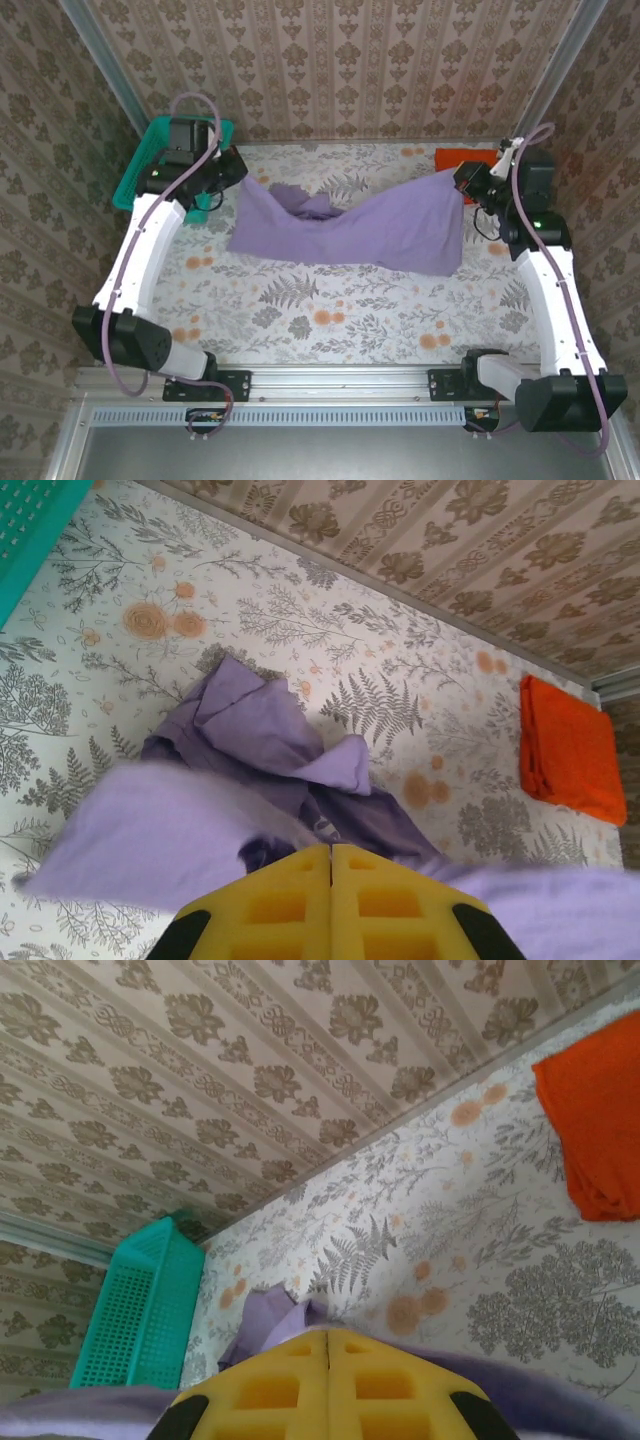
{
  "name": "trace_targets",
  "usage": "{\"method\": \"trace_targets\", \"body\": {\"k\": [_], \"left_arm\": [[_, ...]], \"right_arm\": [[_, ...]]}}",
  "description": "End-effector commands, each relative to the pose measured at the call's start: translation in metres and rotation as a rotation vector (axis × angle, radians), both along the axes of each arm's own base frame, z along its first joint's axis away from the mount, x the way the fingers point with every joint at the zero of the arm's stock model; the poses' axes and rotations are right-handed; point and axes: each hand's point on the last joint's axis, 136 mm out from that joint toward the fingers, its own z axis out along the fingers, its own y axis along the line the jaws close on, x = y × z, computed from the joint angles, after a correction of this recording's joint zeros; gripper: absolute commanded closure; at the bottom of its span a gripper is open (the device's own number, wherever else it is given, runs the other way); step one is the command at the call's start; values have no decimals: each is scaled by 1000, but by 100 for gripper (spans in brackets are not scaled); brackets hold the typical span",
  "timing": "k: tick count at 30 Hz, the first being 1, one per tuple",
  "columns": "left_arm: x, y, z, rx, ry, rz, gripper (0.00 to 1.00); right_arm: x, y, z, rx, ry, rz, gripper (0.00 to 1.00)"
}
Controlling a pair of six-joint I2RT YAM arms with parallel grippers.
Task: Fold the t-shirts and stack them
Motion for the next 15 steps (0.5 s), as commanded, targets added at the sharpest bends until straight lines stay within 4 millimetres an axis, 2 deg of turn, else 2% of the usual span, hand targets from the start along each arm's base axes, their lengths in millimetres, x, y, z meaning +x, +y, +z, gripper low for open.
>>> {"method": "trace_targets", "body": {"k": [1,3,5,6,7,9,10,11,12,14,15], "left_arm": [[-33,17,-68,25,200,27,100],[-44,28,-102,0,288,70,100],[-38,35,-121,-19,344,102,100],[-28,35,-122,-25,350,104,100],[-10,32,-119,-28,338,94,100],[35,25,-98,-25,274,64,100],[62,20,-81,-26,226,37,100],[92,17,-52,-25,148,22,100],[114,14,-25,-29,79,15,100],[152,5,56,-65,-124,-11,100],[159,2,95,-88,-221,-23,100]], "right_arm": [[-14,-8,-51,-13,120,-27,100],[-19,-10,-83,-10,180,-38,100],[-12,-15,-106,7,228,-62,100],[-4,-15,-111,21,237,-62,100],[8,-15,-115,40,253,-63,100],[39,-16,-111,78,271,-71,100],[57,-16,-100,94,264,-72,100],[81,-17,-91,109,260,-66,100],[98,-17,-70,114,230,-58,100],[130,-18,-6,99,134,-37,100],[136,-19,31,83,69,-34,100]]}}
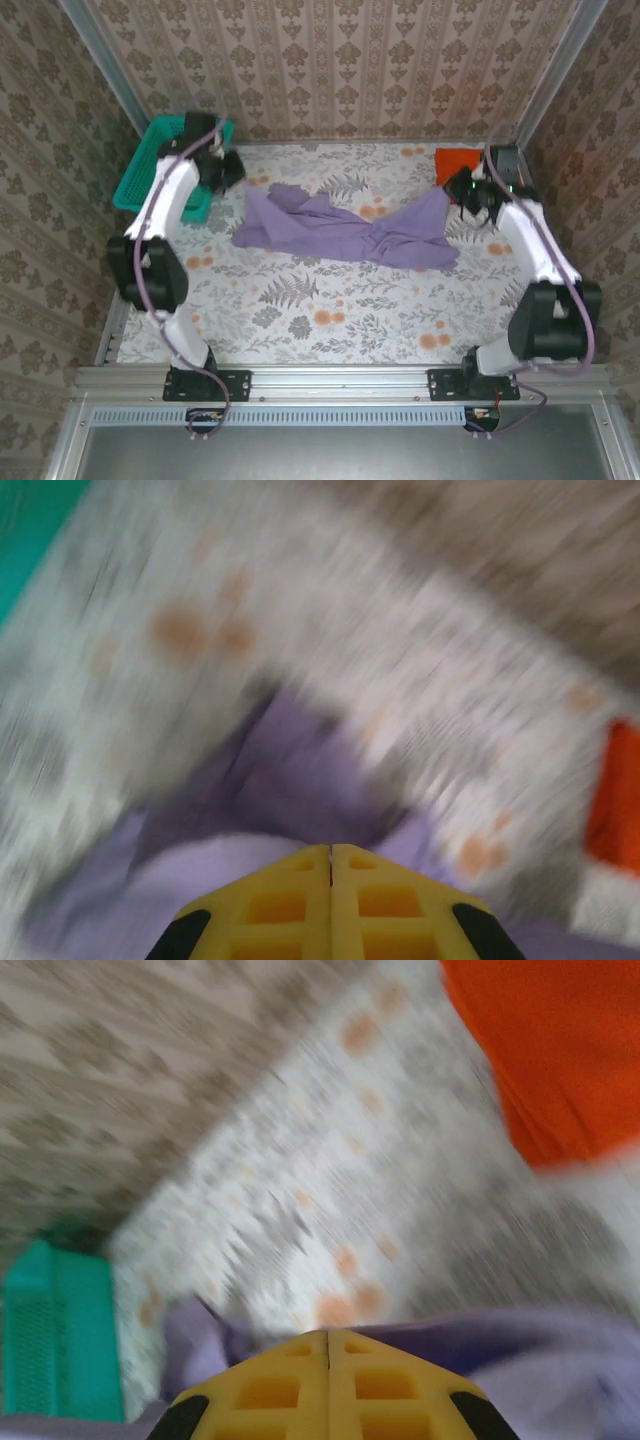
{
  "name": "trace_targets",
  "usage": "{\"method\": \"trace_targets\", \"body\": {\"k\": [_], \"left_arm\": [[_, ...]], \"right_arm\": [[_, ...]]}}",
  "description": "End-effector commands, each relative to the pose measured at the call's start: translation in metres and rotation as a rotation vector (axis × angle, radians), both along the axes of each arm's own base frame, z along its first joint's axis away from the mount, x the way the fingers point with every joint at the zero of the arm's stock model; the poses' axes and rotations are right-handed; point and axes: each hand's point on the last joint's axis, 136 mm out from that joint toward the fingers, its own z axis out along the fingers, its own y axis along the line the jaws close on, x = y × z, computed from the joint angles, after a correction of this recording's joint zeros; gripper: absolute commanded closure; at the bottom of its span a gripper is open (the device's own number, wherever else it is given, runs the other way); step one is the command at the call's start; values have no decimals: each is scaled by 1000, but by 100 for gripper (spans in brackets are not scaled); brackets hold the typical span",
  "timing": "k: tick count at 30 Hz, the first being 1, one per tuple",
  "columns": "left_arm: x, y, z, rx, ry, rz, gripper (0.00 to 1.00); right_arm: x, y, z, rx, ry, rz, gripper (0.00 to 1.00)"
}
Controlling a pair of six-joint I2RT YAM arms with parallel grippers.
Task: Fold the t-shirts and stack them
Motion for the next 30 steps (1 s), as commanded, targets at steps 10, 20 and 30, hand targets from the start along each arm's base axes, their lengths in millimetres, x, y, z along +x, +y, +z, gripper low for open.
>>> {"method": "trace_targets", "body": {"k": [10,20,30], "left_arm": [[-138,-19,354,-166,-1043,-248,100],[-274,-21,75,48,-380,-404,100],[-365,106,29,239,-430,198,52]], "right_arm": [[-79,22,313,-180,-585,140,100],[-170,59,90,-74,-215,308,100],[-269,49,-121,42,262,155,85]]}}
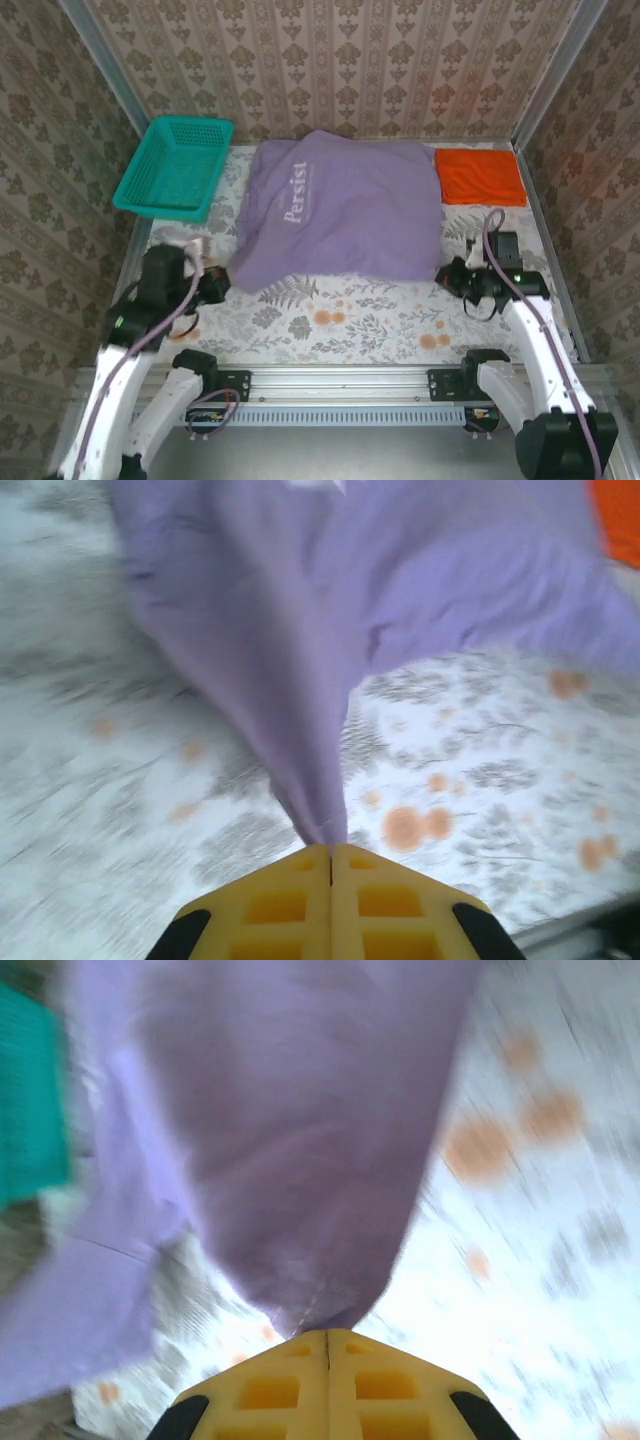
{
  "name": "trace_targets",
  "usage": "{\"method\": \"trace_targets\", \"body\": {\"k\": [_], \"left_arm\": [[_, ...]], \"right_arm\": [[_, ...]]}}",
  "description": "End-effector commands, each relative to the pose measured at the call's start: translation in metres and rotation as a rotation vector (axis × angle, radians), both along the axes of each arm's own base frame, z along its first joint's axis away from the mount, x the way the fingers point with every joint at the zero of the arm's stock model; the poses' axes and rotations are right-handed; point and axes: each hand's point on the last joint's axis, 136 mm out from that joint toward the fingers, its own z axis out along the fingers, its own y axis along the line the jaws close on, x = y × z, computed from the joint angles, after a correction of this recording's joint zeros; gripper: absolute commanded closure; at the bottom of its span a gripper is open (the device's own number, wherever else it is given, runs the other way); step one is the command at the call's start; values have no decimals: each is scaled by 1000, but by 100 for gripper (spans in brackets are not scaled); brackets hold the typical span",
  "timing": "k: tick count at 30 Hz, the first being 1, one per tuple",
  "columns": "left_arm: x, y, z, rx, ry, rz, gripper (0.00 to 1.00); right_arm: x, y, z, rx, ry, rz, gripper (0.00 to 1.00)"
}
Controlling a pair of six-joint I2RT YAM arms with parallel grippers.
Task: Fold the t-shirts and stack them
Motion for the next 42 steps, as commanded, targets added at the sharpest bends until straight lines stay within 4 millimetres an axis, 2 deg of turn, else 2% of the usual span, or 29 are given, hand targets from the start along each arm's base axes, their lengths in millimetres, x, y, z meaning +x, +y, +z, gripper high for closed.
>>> {"method": "trace_targets", "body": {"k": [1,2,4,5,7,9,10,13,14,17,20,23,26,31,37,42], "left_arm": [[2,50,45,37,-212,267,59],[12,46,47,51,-220,251,60],[38,33,55,53,-214,226,44],[53,23,58,45,-208,196,39],[80,5,61,24,-185,154,31],[106,-15,57,3,-149,100,25],[119,-22,48,-1,-109,88,24],[162,-48,13,-23,61,19,35],[177,-57,-2,-24,125,2,42],[214,-75,-50,0,320,-38,48],[242,-89,-96,16,487,-55,49],[264,-101,-135,39,603,-67,50],[285,-105,-171,57,684,-39,50],[318,-100,-214,75,739,29,53],[359,-91,-243,98,745,83,54],[396,-80,-245,60,689,157,55]], "right_arm": [[4,-12,8,-28,-30,-83,81],[4,-17,7,-51,-13,-110,75],[9,-33,10,-111,-9,-187,53],[12,-43,13,-146,-14,-236,45],[25,-52,22,-177,-46,-277,38],[48,-50,29,-153,-74,-278,37],[57,-49,29,-142,-75,-276,37],[87,-40,24,-153,-64,-243,39],[98,-35,21,-166,-56,-219,41],[133,-10,8,-213,-25,-119,41],[169,13,-11,-273,34,-22,44],[203,22,-35,-314,82,-8,47],[228,24,-56,-337,125,-19,49],[263,28,-84,-359,185,-21,50],[306,29,-103,-380,215,-41,49],[347,33,-117,-362,199,-37,48]]}}
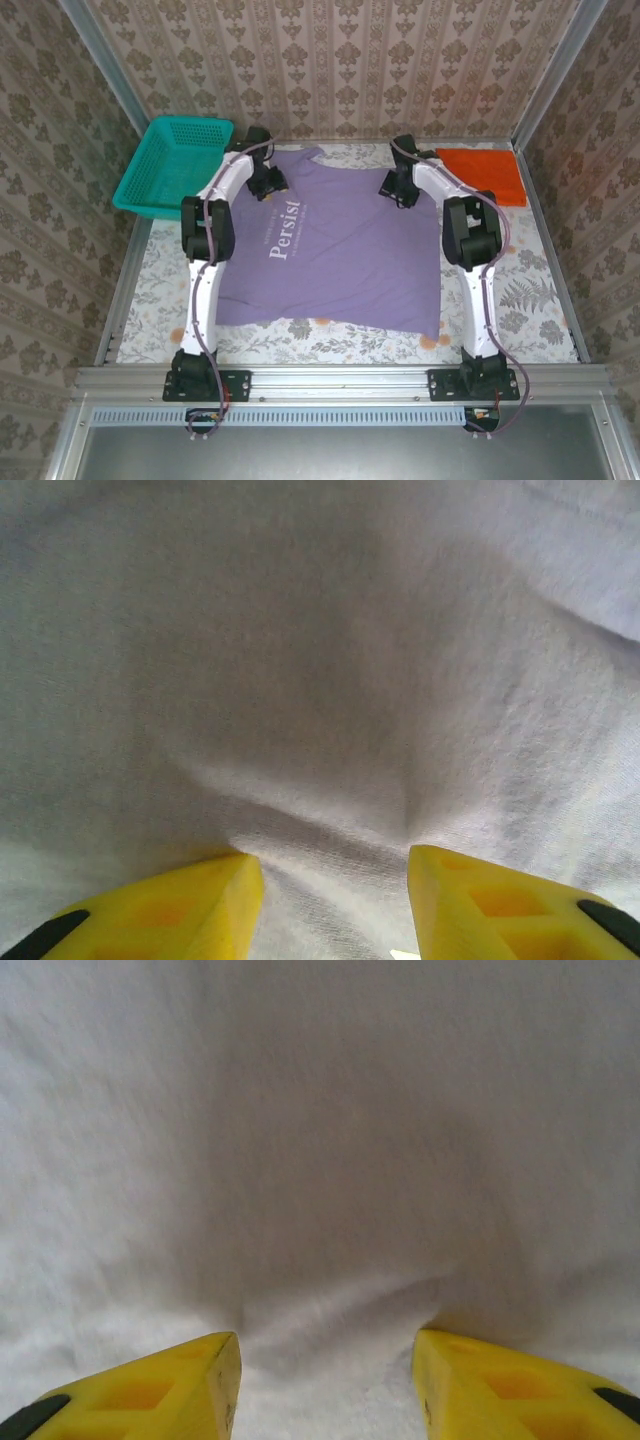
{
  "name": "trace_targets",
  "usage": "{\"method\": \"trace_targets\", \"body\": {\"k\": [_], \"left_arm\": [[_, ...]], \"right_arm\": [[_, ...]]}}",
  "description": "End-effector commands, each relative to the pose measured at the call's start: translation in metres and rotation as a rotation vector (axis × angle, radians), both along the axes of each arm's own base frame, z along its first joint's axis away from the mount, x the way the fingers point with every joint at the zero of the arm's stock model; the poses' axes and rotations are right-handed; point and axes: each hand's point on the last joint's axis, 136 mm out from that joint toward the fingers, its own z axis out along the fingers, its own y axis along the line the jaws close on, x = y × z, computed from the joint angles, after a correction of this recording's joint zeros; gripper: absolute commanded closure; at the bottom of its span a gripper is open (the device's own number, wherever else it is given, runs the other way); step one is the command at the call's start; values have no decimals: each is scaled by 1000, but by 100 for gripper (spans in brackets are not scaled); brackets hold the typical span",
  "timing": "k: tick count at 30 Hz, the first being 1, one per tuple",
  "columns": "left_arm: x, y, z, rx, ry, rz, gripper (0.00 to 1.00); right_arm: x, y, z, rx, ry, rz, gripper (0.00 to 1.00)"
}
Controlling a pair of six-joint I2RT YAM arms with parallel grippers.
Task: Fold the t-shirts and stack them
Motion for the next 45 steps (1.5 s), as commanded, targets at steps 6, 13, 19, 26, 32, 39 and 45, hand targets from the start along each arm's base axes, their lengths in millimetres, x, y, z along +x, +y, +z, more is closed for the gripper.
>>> {"method": "trace_targets", "body": {"k": [6,13,19,26,32,39,45], "left_arm": [[33,20,12,-29,-62,118,48],[4,-7,151,-95,-247,34,21],[-114,8,176,-45,-225,-4,29],[-283,74,118,45,16,51,32],[-354,114,84,24,150,223,32],[-374,128,58,47,207,304,41],[-387,129,39,83,270,334,47]], "right_arm": [[52,5,-11,3,-7,50,43],[35,7,127,17,-153,124,25],[-44,-1,198,-46,-86,319,23],[-100,-39,254,-63,-55,259,23],[-155,-55,284,-91,-9,248,23],[-240,-22,239,106,-96,292,23],[-299,47,162,557,-230,207,35]]}}
